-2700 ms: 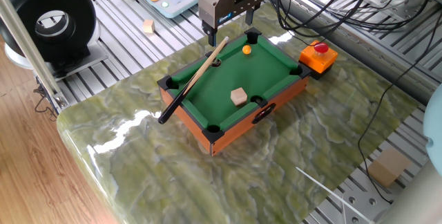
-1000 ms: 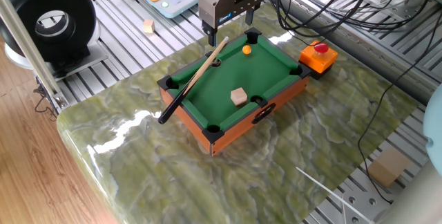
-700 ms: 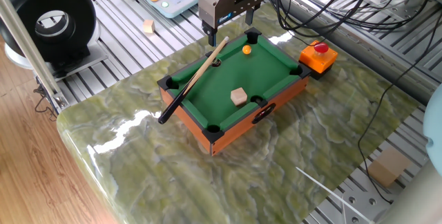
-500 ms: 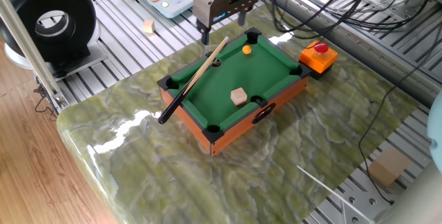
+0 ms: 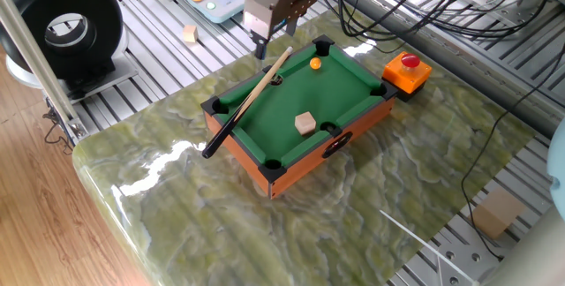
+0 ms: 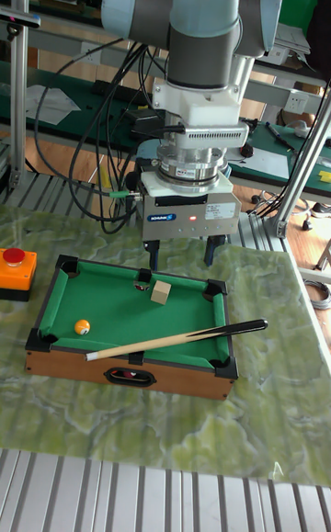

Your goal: Hit the pool ball

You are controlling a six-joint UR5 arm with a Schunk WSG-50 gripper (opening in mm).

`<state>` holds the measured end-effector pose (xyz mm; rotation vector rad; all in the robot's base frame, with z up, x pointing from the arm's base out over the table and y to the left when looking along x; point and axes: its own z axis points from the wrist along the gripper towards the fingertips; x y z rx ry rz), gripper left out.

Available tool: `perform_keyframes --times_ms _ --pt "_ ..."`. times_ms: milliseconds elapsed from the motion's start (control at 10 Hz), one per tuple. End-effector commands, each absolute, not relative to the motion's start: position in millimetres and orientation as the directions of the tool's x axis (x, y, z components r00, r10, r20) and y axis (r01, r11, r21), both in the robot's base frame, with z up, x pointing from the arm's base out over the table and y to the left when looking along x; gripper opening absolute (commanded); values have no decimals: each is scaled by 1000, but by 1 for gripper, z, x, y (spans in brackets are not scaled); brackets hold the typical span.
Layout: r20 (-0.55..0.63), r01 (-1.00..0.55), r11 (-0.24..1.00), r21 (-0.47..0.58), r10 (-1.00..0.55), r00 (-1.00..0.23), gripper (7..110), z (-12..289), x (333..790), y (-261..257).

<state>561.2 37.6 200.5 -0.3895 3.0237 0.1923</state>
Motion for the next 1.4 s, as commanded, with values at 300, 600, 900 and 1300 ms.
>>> perform_keyframes --times_ms 300,600,900,1300 --pt "-129 -96 987 131 -79 -989 7 202 572 42" --pt "-121 -104 987 120 -89 -989 7 202 570 39" --pt "-117 -101 989 112 -87 -989 7 201 570 36" --pt "-119 -289 954 78 -279 -953 7 200 566 31"
